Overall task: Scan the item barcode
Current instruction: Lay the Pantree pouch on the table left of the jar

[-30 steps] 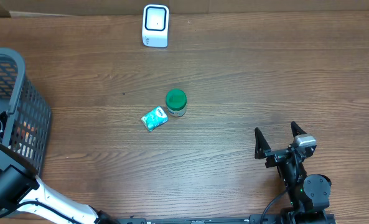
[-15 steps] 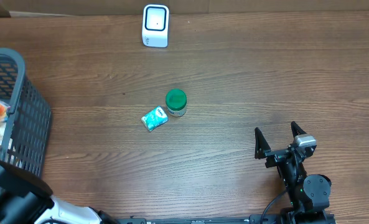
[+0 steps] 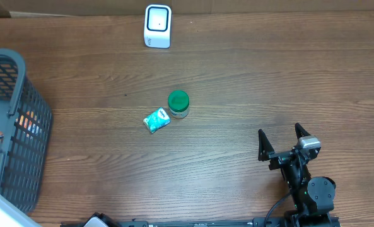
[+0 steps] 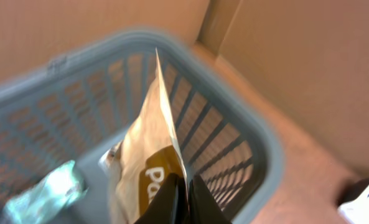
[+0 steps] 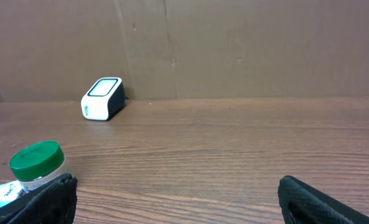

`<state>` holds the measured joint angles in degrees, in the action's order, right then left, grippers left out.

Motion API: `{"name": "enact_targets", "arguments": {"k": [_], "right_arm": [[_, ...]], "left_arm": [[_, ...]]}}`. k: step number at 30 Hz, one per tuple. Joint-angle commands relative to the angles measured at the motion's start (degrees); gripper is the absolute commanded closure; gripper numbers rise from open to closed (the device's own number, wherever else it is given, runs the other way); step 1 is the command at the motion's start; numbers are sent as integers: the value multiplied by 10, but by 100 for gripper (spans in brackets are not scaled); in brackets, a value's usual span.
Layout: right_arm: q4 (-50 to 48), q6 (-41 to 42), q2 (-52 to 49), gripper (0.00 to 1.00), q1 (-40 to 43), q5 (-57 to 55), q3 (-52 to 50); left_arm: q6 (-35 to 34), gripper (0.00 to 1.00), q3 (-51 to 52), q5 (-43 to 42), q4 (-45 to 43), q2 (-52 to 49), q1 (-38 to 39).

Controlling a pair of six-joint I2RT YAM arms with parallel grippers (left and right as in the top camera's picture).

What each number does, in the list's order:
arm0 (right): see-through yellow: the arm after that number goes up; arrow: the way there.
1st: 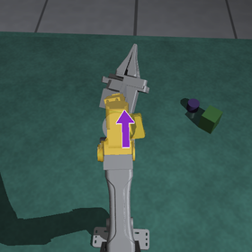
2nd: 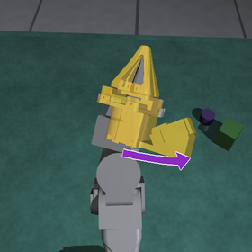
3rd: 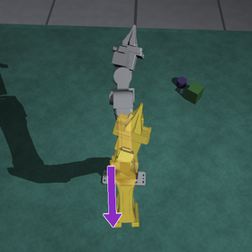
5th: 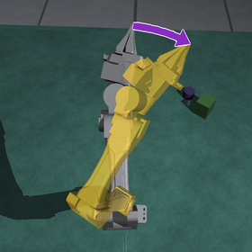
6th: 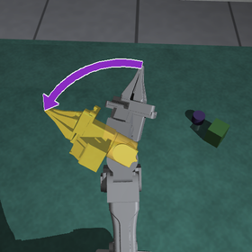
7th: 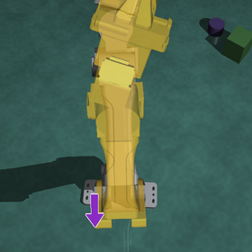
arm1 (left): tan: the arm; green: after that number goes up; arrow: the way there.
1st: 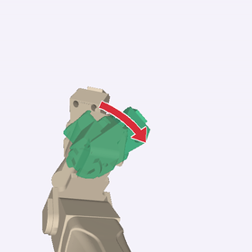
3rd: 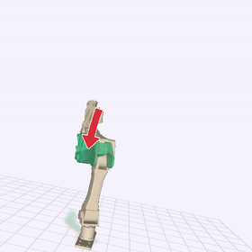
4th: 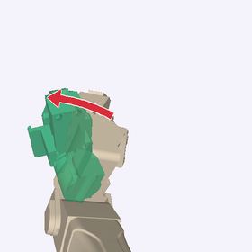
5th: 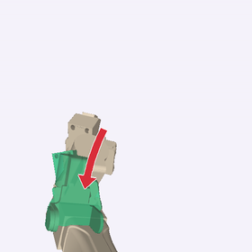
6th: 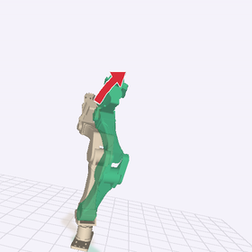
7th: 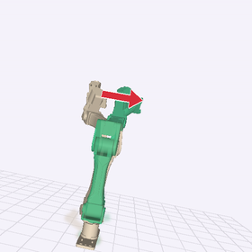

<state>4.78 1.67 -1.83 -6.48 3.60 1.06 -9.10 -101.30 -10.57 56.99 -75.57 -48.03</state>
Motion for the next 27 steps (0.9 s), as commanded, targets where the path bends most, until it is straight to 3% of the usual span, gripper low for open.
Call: {"name": "enact_targets", "arguments": {"k": [1,8,14,19,27], "right_arm": [[-2,0,4,0,-3,-5,-6],[-2,0,4,0,-3,-5,-6],[-2,0,4,0,-3,-5,-6],[-2,0,4,0,-3,-5,-6],[-2,0,4,0,-3,-5,-6]], "left_arm": [[-38,96,-23,-31,-54,55,17],[-36,96,-124,-33,-20,84,121],[-18,96,-131,-31,115,81,256],[33,96,-59,-16,218,41,354],[44,96,138,20,120,-63,487]]}}
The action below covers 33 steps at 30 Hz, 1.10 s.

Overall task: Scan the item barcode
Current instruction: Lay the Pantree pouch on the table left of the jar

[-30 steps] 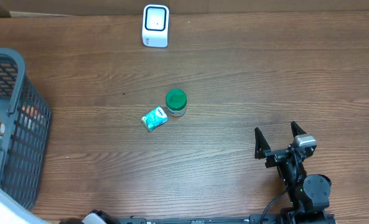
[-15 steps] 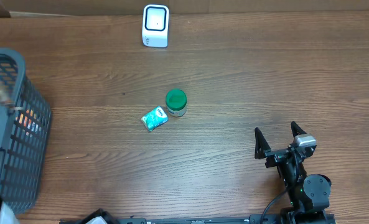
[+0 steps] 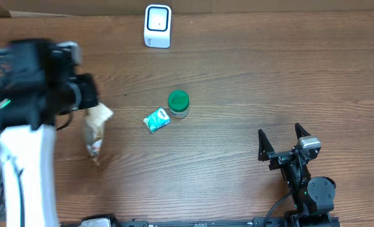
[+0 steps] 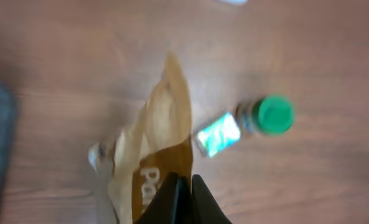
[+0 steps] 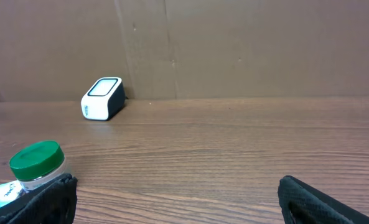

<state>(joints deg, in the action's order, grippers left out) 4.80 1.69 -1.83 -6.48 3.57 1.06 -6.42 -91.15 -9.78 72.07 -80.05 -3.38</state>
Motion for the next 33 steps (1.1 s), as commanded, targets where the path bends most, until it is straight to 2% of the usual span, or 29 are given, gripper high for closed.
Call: {"name": "enact_targets", "arguments": {"k": [1,5,8,9,11,23,27,28,33], "right_arm": [[-2,0,4,0,-3,-5,-6],[-2,0,4,0,-3,-5,-6],[-2,0,4,0,-3,-5,-6],[-2,0,4,0,-3,-5,-6],[-2,0,4,0,-3,-5,-6],[-2,0,4,0,-3,-5,-6],[-2,0,4,0,-3,-5,-6],[-2,0,4,0,-3,-5,-6],[-2,0,4,0,-3,-5,-6]], "left_arm": [[17,93,45,12,-42,-28,52],[17,76,52,12,-66,-66,94],[17,54,52,12,-93,-82,124],[17,44,52,12,-100,-82,128],[17,35,52,12,-103,-82,128],[17,34,52,12,-111,-82,128],[22,34,2,10,-94,-76,128],[27,33,-18,9,-84,-73,128],[31,9,-94,-5,-34,-72,128]]}}
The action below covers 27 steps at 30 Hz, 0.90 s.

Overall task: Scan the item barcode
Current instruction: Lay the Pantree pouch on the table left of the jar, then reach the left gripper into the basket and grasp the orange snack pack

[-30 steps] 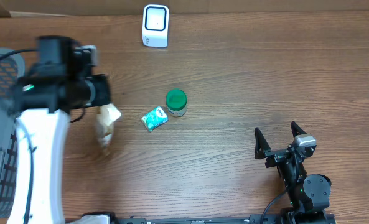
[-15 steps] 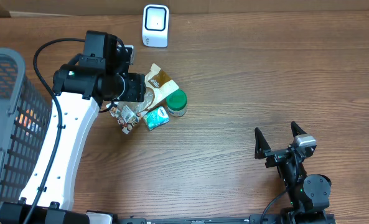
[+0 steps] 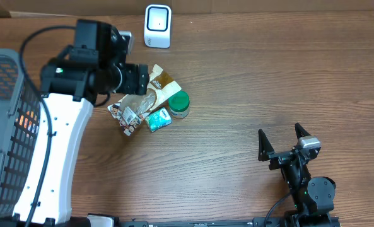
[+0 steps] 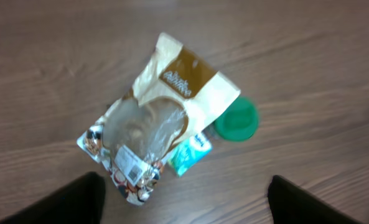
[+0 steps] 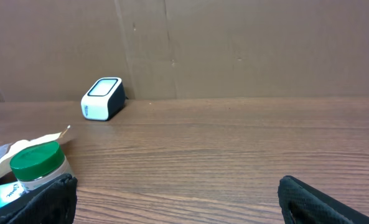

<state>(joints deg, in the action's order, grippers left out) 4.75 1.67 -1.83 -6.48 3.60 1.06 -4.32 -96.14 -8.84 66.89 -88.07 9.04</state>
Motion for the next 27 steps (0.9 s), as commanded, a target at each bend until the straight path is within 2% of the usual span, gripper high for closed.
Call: {"name": "enact_targets", "arguments": {"k": [1,4,7,11,14,15,18,22,27], "right_arm": [[-2,0,4,0,-3,-5,-6],[-2,0,4,0,-3,-5,-6],[-2,0,4,0,-3,-5,-6],[-2,0,4,0,-3,-5,-6],[-2,0,4,0,-3,-5,-6],[-2,0,4,0,-3,-5,-6],[-2,0,4,0,-3,-5,-6],[-2,0,4,0,-3,-5,-6],[-2,0,4,0,-3,-5,-6]], "left_arm": [[23,7,-65,-17,40,9,3],[31,4,-92,-12,63,9,-10],[12,4,-142,-12,89,9,-58],[-12,4,-236,-12,136,9,-162],[-51,4,-282,-12,157,9,-264],[-75,6,-288,-12,160,10,-325],[-108,13,-277,-12,162,8,-440],[-125,15,-233,-12,149,8,-532],[-124,14,-108,-13,79,7,-609]]}}
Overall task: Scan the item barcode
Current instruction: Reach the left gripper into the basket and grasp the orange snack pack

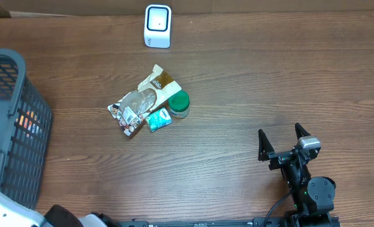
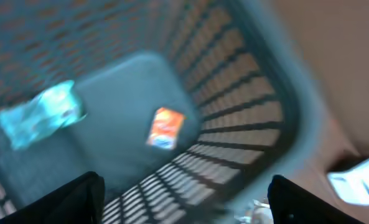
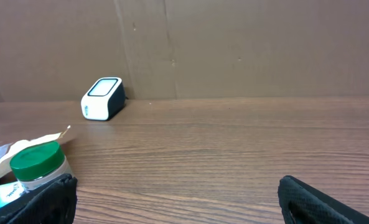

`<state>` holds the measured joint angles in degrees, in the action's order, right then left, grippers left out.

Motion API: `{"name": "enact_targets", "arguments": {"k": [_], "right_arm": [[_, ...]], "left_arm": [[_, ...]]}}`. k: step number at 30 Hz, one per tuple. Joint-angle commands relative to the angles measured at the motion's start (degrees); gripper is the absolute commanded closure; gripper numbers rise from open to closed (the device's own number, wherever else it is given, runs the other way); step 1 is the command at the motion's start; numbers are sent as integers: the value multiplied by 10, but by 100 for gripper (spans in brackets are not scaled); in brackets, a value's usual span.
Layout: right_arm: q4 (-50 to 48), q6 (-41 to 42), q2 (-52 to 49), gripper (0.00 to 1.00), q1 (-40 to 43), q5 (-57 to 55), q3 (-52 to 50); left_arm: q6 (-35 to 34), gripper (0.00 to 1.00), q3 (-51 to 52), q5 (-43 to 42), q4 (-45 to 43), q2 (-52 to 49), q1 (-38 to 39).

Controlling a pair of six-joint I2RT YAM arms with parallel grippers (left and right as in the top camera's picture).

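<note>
A white barcode scanner stands at the table's far edge, also seen in the right wrist view. A brown and clear snack bag lies flat on the table, touching a green-lidded jar and a teal packet. My left gripper is open and empty, looking down into the grey basket. My right gripper stands open near the front right, nothing between its fingers.
The grey basket fills the left edge of the table. Inside it lie a teal packet and an orange packet. A brown cardboard wall backs the table behind the scanner.
My left gripper was open above the snack bag by the jar. It is now over the basket, still open, and its arm has left most of the overhead view. The bag has not moved.
My left gripper was shut on the snack bag above the basket. Then it held the bag over the table left of the jar. Then the bag lay beside the jar with the gripper open above it. Now the gripper is back over the basket.
</note>
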<state>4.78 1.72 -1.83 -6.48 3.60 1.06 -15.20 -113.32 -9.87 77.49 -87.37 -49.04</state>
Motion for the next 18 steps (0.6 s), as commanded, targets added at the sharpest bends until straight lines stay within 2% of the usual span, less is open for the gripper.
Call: {"name": "enact_targets", "arguments": {"k": [1,8,11,18], "right_arm": [[-2,-1,4,0,-3,-5,-6],[-2,-1,4,0,-3,-5,-6],[-2,-1,4,0,-3,-5,-6],[-2,-1,4,0,-3,-5,-6]], "left_arm": [[-15,13,99,-3,-55,0,-32],[7,11,251,-7,-196,-11,-32],[39,11,299,-20,-250,-25,-31],[101,17,324,-33,-304,-127,-23]]}}
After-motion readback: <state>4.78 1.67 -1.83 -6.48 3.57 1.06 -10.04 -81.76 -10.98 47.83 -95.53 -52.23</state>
